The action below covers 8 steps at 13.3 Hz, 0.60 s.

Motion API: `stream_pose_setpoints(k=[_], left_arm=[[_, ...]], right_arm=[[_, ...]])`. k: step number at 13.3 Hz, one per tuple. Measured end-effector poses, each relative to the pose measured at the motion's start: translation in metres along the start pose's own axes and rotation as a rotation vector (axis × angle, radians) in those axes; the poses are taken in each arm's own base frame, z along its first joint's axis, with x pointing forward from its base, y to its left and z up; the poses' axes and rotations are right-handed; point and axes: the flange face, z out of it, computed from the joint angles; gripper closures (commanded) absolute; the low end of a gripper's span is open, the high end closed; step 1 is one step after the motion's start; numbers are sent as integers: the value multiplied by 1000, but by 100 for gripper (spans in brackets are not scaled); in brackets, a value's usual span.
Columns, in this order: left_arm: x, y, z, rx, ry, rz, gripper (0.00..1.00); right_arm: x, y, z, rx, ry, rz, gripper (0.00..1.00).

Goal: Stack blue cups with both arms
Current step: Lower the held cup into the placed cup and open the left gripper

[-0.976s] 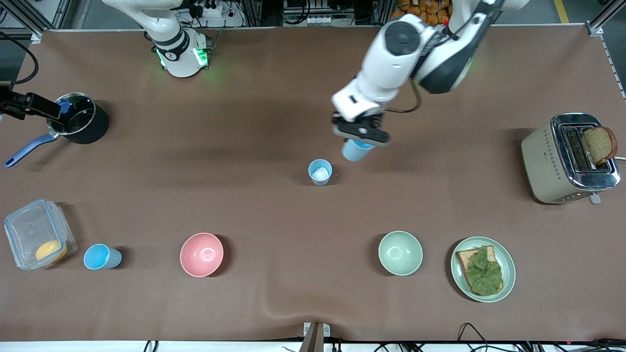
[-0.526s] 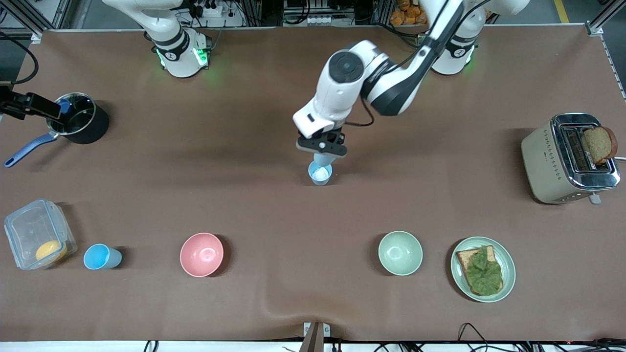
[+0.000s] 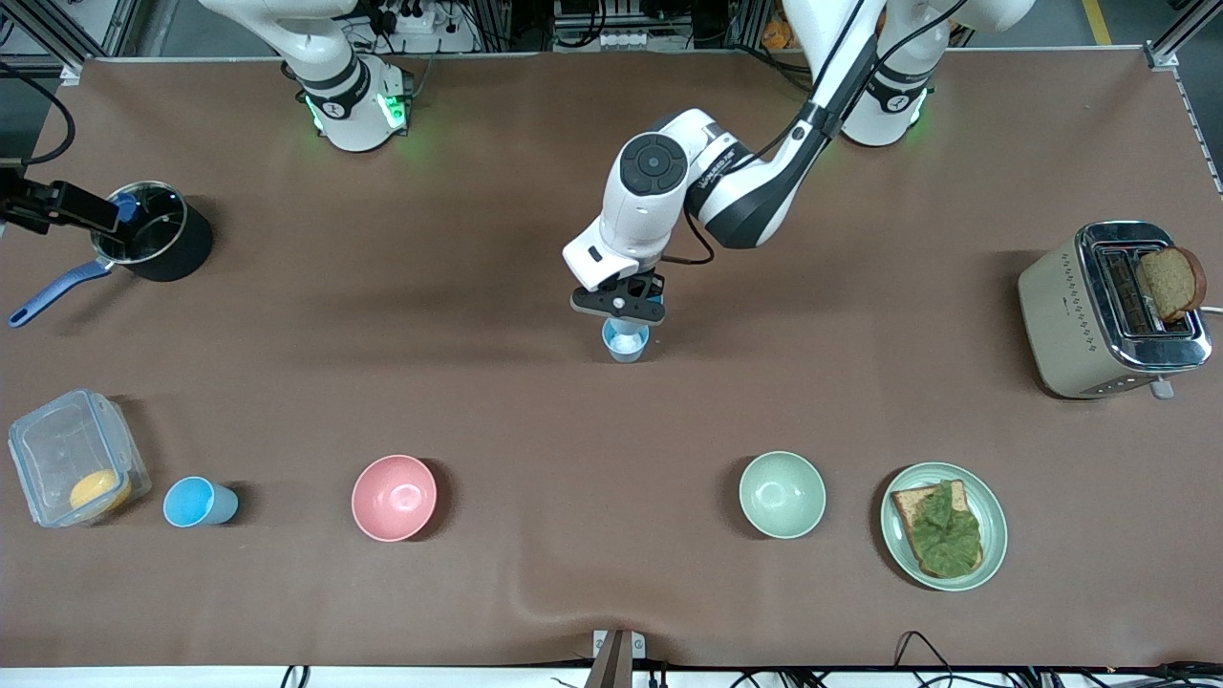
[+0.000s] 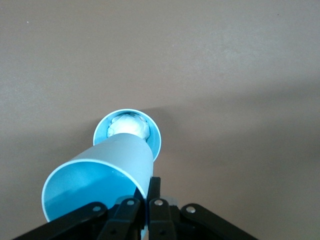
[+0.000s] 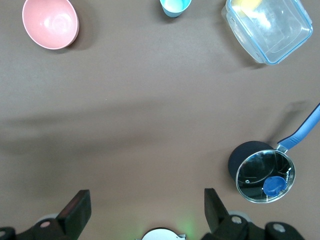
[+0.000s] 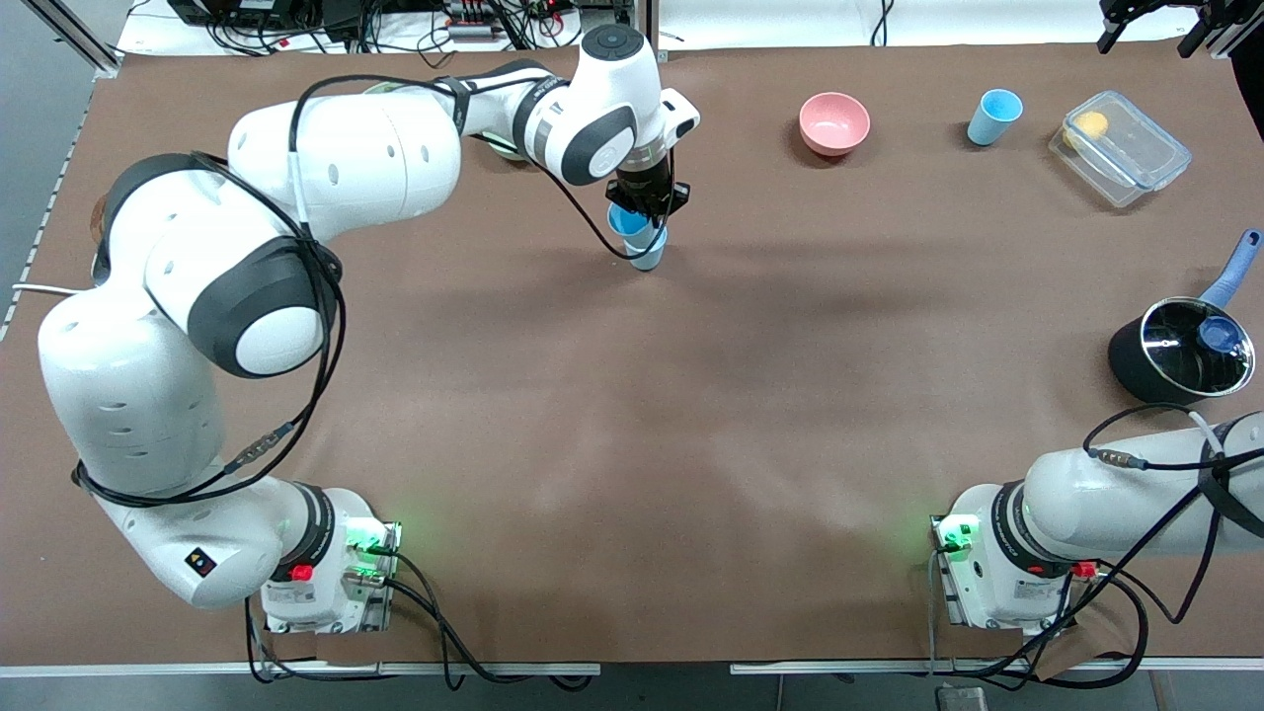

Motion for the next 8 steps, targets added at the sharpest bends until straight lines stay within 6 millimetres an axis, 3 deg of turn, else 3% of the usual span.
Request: stream_pose_setpoints(k=[4, 8], left_arm=[[3, -3, 6, 7, -3, -18, 100], [6, 1, -1, -2, 11, -27, 100]], right_arm=[[0, 2, 0, 0, 0, 2, 0], [0, 2, 0, 0, 0, 2, 0]])
